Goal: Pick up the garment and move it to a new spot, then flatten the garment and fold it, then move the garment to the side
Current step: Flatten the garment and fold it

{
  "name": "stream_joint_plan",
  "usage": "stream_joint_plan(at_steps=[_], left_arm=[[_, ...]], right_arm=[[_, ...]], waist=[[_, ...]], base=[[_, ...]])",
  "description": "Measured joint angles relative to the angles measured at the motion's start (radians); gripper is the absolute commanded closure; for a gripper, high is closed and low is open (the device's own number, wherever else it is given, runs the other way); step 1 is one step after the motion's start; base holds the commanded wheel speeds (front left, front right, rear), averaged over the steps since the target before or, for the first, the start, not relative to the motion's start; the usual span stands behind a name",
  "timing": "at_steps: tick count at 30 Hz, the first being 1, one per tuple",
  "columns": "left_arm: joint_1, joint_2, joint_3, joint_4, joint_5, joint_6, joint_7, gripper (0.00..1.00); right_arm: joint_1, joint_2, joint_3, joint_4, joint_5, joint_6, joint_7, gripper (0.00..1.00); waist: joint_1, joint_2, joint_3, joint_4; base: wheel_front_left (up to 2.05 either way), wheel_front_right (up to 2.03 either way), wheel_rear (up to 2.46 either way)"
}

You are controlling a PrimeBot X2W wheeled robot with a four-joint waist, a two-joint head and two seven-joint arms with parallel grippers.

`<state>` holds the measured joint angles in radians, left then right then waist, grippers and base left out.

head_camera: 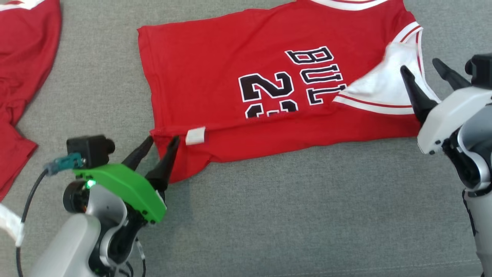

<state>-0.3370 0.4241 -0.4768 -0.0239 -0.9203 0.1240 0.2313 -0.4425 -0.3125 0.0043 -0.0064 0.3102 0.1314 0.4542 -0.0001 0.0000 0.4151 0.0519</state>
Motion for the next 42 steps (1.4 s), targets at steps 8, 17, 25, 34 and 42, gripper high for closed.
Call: stream_joint_plan(at_steps=[8, 17, 25, 34, 42], left_arm=[[0.175, 0.009, 0.015, -0.085, -0.031, 0.042, -0.041, 0.00], [0.136, -0.035, -0.004, -0.027, -0.030, 0.030, -0.053, 0.00], [0.086, -0.044, -0.017, 0.034, -0.036, -0.009, -0.045, 0.66], [0.086, 0.022, -0.040, 0.036, -0.088, -0.095, 0.049, 1.00], [0.229, 0.145, -0.026, -0.118, -0.186, -0.130, 0.137, 1.00]], right_arm=[[0.181, -0.003, -0.089, -0.082, 0.025, 0.000, 0.053, 0.00], [0.199, 0.021, -0.148, -0.061, -0.033, 0.000, 0.136, 0.00], [0.158, 0.047, -0.147, -0.004, -0.060, 0.000, 0.187, 0.00], [0.132, 0.040, -0.143, 0.035, 0.063, 0.000, 0.239, 1.00], [0.321, -0.062, -0.226, -0.135, 0.259, 0.000, 0.464, 1.00]], waist=[[0.0000, 0.0000, -0.019, -0.014], [0.0000, 0.0000, 0.023, -0.012], [0.0000, 0.0000, 0.049, -0.003], [0.0000, 0.0000, 0.011, -0.003], [0.0000, 0.0000, -0.058, -0.006]], base=[[0.00, 0.00, 0.00], [0.00, 0.00, 0.00], [0.00, 0.00, 0.00], [0.00, 0.00, 0.00], [0.00, 0.00, 0.00]])
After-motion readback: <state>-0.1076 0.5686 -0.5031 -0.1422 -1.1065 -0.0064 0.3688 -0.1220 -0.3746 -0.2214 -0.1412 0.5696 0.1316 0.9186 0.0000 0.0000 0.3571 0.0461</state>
